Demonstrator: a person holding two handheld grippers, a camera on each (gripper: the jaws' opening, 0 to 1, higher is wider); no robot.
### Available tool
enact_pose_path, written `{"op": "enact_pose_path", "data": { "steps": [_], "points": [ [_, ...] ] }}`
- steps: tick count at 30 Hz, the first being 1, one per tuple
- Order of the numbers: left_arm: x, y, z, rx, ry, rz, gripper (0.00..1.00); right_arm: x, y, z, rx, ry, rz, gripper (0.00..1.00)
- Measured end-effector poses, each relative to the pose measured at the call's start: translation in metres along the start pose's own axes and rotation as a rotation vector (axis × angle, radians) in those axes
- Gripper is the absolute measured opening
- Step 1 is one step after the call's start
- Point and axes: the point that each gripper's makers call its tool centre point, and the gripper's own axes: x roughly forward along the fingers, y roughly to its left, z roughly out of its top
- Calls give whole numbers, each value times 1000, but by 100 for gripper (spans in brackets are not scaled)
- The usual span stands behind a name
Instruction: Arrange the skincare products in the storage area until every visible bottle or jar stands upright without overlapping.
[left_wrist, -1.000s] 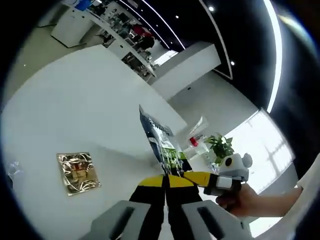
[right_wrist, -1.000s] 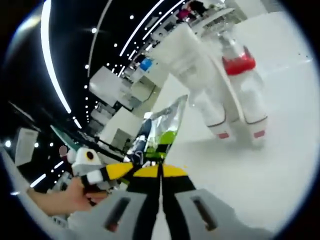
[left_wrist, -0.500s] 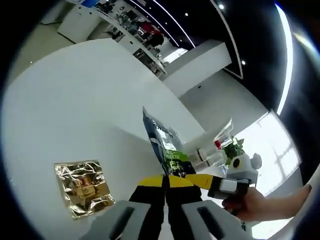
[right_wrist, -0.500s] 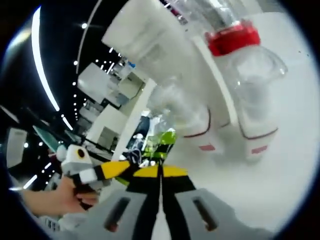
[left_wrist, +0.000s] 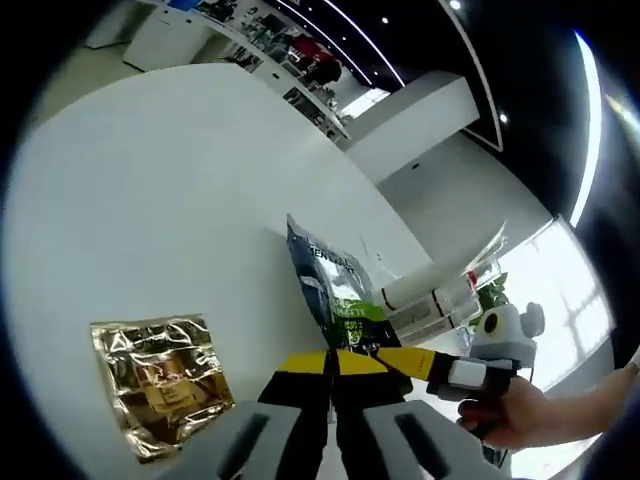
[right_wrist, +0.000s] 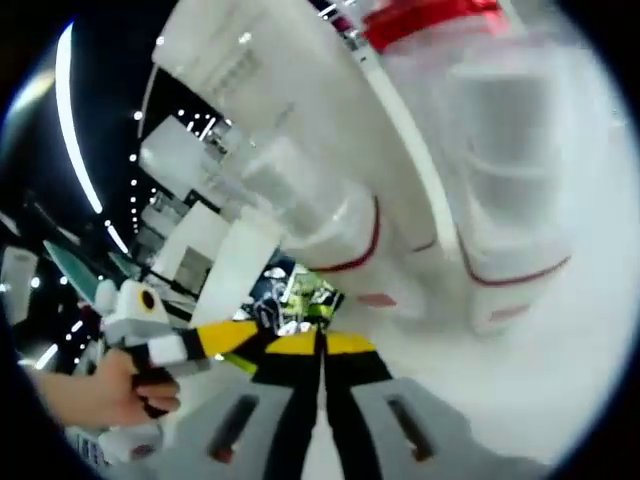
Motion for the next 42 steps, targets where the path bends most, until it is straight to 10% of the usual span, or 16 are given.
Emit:
{"op": "enact_pose_path", "data": {
  "steps": [27, 42],
  "points": [
    [4, 8, -7, 4, 9, 60, 10, -17, -18, -8, -67, -13, -92, 10],
    [-12, -6, 3, 270, 34, 97, 41, -51, -18, -9, -75, -63, -111, 11]
  ]
}}
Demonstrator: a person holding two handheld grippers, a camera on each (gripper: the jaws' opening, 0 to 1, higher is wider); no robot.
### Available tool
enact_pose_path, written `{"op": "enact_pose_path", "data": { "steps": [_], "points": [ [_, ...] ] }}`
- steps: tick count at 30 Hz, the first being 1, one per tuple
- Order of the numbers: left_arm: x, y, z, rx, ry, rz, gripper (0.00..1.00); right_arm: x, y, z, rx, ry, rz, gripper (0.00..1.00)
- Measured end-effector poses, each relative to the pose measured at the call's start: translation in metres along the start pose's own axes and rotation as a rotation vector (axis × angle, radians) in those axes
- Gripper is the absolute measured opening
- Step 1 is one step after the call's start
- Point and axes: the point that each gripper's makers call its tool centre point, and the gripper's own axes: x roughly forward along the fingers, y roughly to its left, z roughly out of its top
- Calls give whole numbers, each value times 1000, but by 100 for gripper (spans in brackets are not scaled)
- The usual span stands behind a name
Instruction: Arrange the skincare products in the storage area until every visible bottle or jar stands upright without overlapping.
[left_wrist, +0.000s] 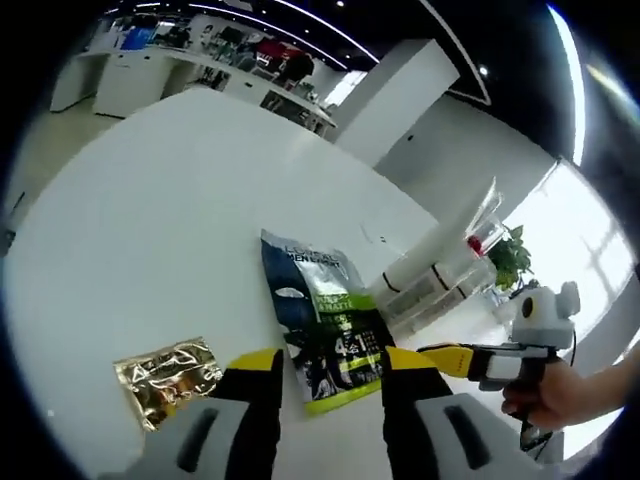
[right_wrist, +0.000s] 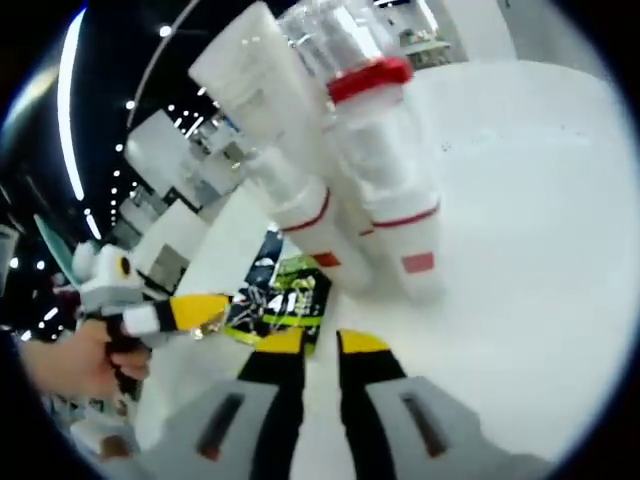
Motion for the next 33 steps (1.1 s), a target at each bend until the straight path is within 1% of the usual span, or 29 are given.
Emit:
{"op": "enact_pose_path", "data": {
  "steps": [2, 3, 6, 7, 8, 9, 10, 11, 12, 13, 14, 15, 17, 18, 19, 20, 22, 23, 24, 25, 26, 27, 28, 31, 33],
  "points": [
    [-9, 0, 4, 69, -13, -2, 45, -7, 0, -1, -10, -5, -2, 11],
    [-14, 3, 5, 121, -9, 4, 48, -12, -1, -2, -16, -8, -2, 11],
    [-24, 13, 5, 211, 3, 33, 58, -20, -2, -5, -27, -13, -5, 11],
    [-30, 24, 3, 281, 32, 58, 64, -27, -4, -8, -30, -16, -9, 12],
    [-34, 35, 1, 335, 70, 84, 68, -32, -6, -11, -29, -18, -13, 12],
    [-36, 40, 0, 377, 88, 97, 71, -36, -8, -13, -28, -20, -17, 12],
    [-38, 45, 0, 409, 106, 104, 74, -39, -9, -14, -28, -22, -20, 12],
    [-40, 50, -3, 450, 147, 94, 77, -45, -11, -18, -24, -22, -24, 12],
    [-43, 57, -7, 477, 198, 105, 80, -48, -12, -19, -22, -22, -28, 12],
    [-43, 62, -5, 519, 206, 113, 85, -53, -13, -22, -22, -26, -32, 13],
    [-44, 67, -3, 578, 228, 120, 87, -58, -14, -24, -22, -26, -36, 13],
    [-46, 70, -4, 607, 256, 130, 87, -61, -15, -25, -23, -26, -40, 13],
    [-47, 75, -3, 681, 307, 135, 85, -69, -18, -28, -28, -30, -50, 13],
    [-48, 77, -5, 703, 341, 136, 83, -73, -19, -28, -27, -34, -54, 13],
    [-47, 78, -6, 723, 364, 127, 79, -78, -21, -29, -25, -40, -61, 13],
    [-46, 79, -11, 738, 414, 112, 77, -80, -21, -29, -23, -41, -63, 13],
    [-45, 80, -16, 756, 469, 95, 70, -90, -25, -30, -19, -53, -75, 13],
    [-44, 80, -17, 775, 485, 85, 66, -94, -26, -30, -19, -57, -80, 13],
    [-44, 81, -20, 796, 520, 77, 63, -98, -28, -31, -13, -63, -86, 13],
    [-44, 84, -22, 813, 547, 83, 61, -101, -30, -32, -9, -67, -91, 13],
    [-41, 86, -16, 873, 530, 91, 60, -106, -31, -33, -7, -73, -100, 13],
    [-41, 82, -18, 877, 551, 70, 60, -109, -32, -33, -5, -78, -105, 13],
    [-40, 81, -17, 858, 547, 77, 60, -114, -33, -34, -1, -85, -111, 13],
    [-39, 81, -17, 893, 580, 65, 59, -123, -37, -38, 7, -98, -126, 13],
    [-39, 80, -18, 895, 582, 63, 58, -130, -40, -42, 16, -106, -138, 13]
  ]
}}
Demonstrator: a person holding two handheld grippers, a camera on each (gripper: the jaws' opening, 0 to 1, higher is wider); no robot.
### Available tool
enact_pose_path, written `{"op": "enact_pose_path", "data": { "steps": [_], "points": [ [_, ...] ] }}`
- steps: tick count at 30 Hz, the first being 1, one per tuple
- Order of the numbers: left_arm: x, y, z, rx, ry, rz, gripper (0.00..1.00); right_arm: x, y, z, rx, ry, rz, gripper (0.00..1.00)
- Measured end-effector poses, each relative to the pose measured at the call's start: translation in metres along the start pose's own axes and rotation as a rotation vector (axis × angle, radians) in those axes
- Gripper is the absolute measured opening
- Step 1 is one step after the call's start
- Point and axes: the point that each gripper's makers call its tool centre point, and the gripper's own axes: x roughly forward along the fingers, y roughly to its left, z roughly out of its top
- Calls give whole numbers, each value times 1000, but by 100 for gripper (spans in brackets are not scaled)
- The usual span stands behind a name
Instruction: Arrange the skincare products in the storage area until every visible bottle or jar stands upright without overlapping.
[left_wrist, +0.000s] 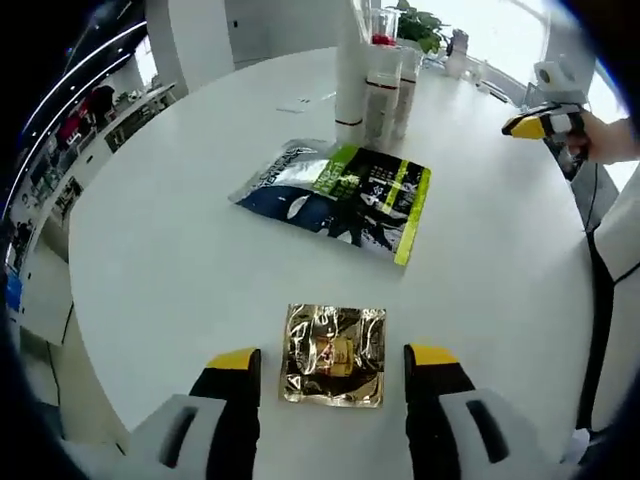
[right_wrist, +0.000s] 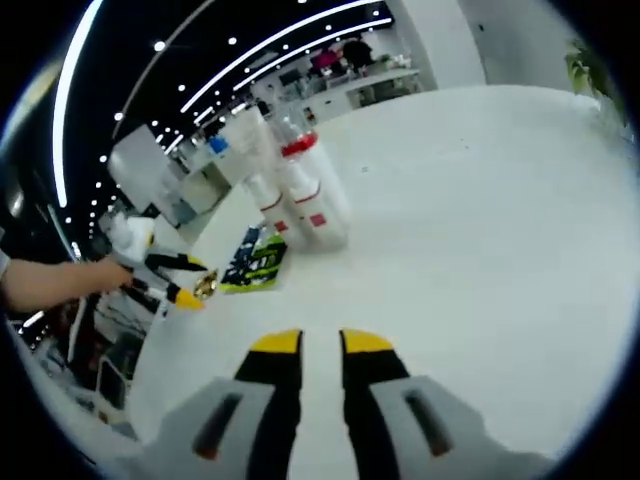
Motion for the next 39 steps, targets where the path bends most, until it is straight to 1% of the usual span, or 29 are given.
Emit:
{"op": "enact_pose_path", "data": {
  "steps": [2, 3, 5, 10, 16, 17, 19, 20, 22, 24, 25, 27, 29, 30, 32, 33, 35, 36, 37, 38, 39],
  "points": [
    [0, 0, 0, -6, -4, -1, 55, -7, -3, -3, 11, -8, -13, 13],
    [0, -1, 0, -10, -4, 0, 51, -10, -4, -4, 15, -12, -18, 13],
    [-1, -3, 0, -13, 3, -2, 40, -16, -7, -6, 30, -23, -27, 13],
    [-1, -5, 0, -26, 23, 11, 37, -29, -12, -12, 41, -35, -46, 13],
    [-2, -9, -1, -44, 21, 18, 30, -42, -18, -17, 50, -46, -64, 13],
    [-1, -10, -1, -47, 19, 17, 27, -43, -18, -17, 51, -48, -66, 13],
    [-1, -15, -2, -47, 14, 10, 14, -46, -18, -17, 54, -56, -69, 13],
    [-1, -21, -2, -57, 12, -4, 9, -48, -18, -16, 57, -62, -70, 13],
    [-1, -24, -1, -78, 3, 1, 4, -52, -17, -15, 60, -75, -69, 13],
    [-1, -26, -1, -148, -6, 7, 2, -55, -15, -14, 65, -81, -65, 13],
    [-2, -27, -2, -156, -1, 1, 2, -57, -15, -13, 66, -87, -60, 13],
    [-3, -38, -4, -205, 9, -36, 2, -59, -13, -13, 68, -92, -54, 13],
    [-8, -50, -4, -196, -1, -44, 2, -63, -10, -10, 74, -102, -32, 13],
    [-12, -56, -1, -195, -25, -48, 2, -64, -7, -8, 83, -111, -19, 14],
    [-19, -69, 12, -243, -96, -74, 2, -68, 3, -3, 106, -132, 34, 16],
    [-26, -78, 21, -270, -140, -92, 2, -69, 9, -2, 118, -135, 68, 17],
    [-40, -96, 34, -291, -191, -115, 2, -72, 22, 1, 121, -135, 123, 19],
    [-43, -100, 39, -295, -214, -119, 2, -73, 28, 2, 114, -140, 148, 19],
    [-51, -110, 49, -309, -247, -135, 2, -73, 35, 4, 106, -141, 179, 19],
    [-55, -117, 53, -310, -260, -140, 2, -74, 45, 6, 92, -137, 217, 20],
    [-66, -134, 67, -316, -302, -162, 2, -75, 51, 8, 82, -138, 236, 21]
  ]
}}
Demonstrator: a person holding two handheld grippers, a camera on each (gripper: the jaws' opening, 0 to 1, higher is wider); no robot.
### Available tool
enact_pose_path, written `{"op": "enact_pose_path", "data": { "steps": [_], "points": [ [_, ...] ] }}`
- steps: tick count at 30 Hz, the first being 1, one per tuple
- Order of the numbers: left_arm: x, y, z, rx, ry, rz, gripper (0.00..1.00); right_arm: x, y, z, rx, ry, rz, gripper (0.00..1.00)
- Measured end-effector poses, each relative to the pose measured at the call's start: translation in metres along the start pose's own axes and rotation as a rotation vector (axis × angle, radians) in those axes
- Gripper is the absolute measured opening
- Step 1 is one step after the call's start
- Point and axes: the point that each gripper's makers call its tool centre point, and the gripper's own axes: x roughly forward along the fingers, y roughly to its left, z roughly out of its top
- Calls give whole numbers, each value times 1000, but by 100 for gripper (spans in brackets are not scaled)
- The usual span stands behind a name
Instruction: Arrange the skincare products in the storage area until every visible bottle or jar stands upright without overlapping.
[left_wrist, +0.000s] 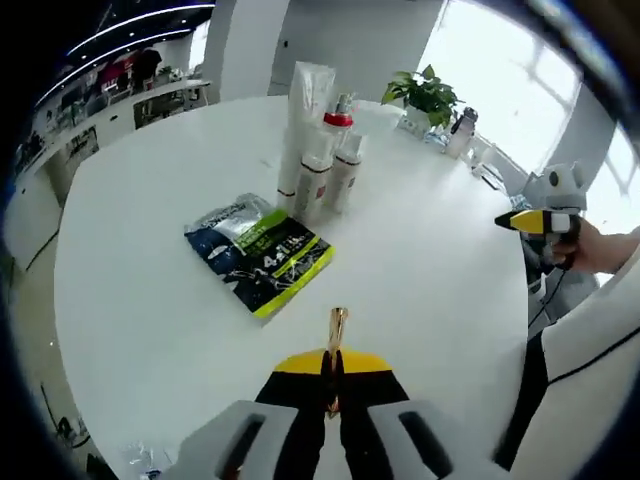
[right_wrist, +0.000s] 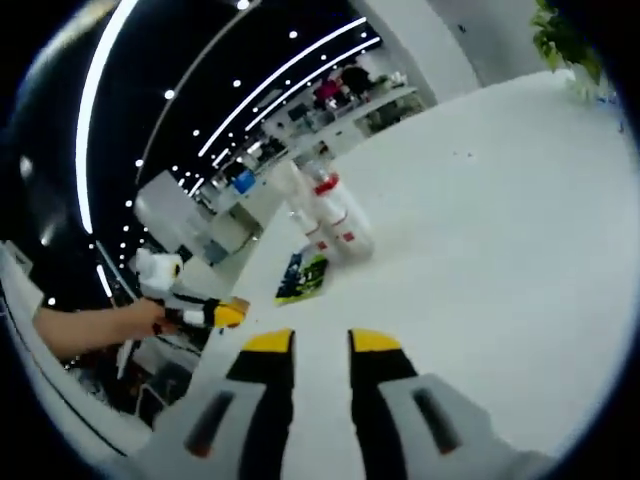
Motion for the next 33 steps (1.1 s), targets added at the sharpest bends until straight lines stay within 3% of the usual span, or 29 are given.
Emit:
{"op": "enact_pose_path", "data": {
  "steps": [8, 13, 19, 22, 33],
  "points": [
    [-8, -79, 26, 48, -69, -67, 2, 8, 58, 5, -157, 57, 216, 21],
    [-6, -113, 26, 90, -51, -91, 2, 5, 83, 2, -258, 97, 310, 21],
    [-6, -138, 27, 124, -39, -113, 2, -4, 98, -8, -346, 147, 387, 21],
    [-5, -150, 27, 146, -33, -127, 2, -8, 97, -10, -371, 155, 390, 21],
    [-5, -170, 14, 181, 20, -166, 2, -25, 104, -16, -372, 200, 477, 12]
  ]
}}
